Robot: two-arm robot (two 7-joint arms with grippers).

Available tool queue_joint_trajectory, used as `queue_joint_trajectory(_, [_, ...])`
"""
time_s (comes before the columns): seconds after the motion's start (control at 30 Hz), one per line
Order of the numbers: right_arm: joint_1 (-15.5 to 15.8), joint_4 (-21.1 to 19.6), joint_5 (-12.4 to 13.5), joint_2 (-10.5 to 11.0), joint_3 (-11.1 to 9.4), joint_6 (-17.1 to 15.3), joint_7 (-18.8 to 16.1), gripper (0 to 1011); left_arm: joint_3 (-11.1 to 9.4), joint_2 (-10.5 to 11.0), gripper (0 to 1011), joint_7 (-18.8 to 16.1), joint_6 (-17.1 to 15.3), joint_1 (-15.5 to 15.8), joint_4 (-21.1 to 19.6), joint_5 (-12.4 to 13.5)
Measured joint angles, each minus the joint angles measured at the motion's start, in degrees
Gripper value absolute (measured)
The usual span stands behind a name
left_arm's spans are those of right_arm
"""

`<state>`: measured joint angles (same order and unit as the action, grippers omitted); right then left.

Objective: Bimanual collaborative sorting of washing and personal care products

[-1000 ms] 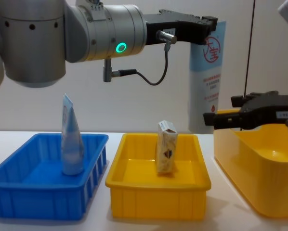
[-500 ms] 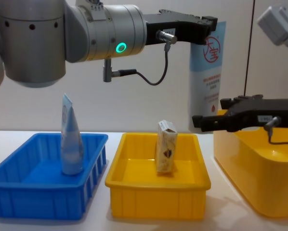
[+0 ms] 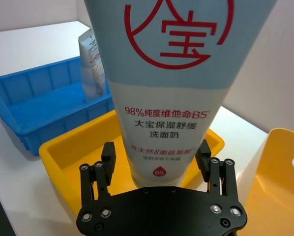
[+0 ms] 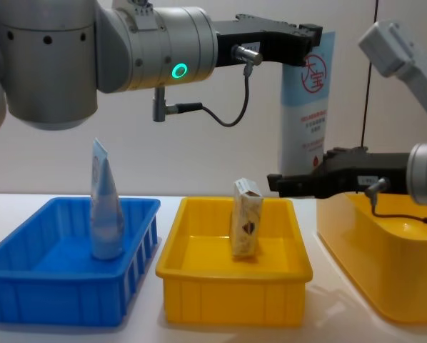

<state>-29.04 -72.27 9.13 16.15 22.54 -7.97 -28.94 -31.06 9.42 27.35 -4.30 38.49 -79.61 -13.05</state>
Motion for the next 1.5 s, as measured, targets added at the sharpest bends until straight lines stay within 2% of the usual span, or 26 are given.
queue_joint_trajectory(0.17, [-1.0,1.8,0.1,-0.9,0.5,0.5,0.2,906,0.0,0.0,0,0.0,0.0,0.0,0.0,0.0])
queue_joint_trajectory(0.43, [-2.3,4.3,0.4,-2.1,1.1,1.1,1.1,671,0.0,0.0,0,0.0,0.0,0.0,0.0,0.0])
queue_joint_trajectory(0.53, [-2.6,4.8,0.5,-2.4,1.3,1.2,1.4,642,0.0,0.0,0,0.0,0.0,0.0,0.0,0.0])
queue_joint_trajectory(0.8, [-2.8,5.4,0.7,-2.8,1.5,1.3,2.4,639,0.0,0.0,0,0.0,0.0,0.0,0.0,0.0])
queue_joint_trajectory(0.97, [-2.8,5.4,0.9,-2.9,1.6,1.3,2.8,638,0.0,0.0,97,0.0,0.0,0.0,0.0,0.0])
queue_joint_trajectory(1.03, [-2.7,5.3,1.0,-2.9,1.7,1.3,3.1,638,0.0,0.0,178,0.0,0.0,0.0,0.0,0.0])
queue_joint_trajectory(1.37, [-2.2,4.4,1.5,-2.9,1.8,1.1,4.0,638,0.0,0.0,453,0.0,0.0,0.0,0.0,0.0])
queue_joint_trajectory(1.4, [-2.1,4.3,1.6,-2.8,1.7,0.9,4.3,638,0.0,0.0,508,0.0,0.0,0.0,0.0,0.0])
queue_joint_trajectory(1.43, [-2.1,4.2,1.7,-2.8,1.6,0.8,4.5,638,0.0,0.0,508,0.0,0.0,0.0,0.0,0.0])
queue_joint_trajectory(1.5, [-1.8,3.8,1.9,-2.8,1.4,0.4,5.1,638,0.0,0.0,594,0.0,0.0,0.0,0.0,0.0])
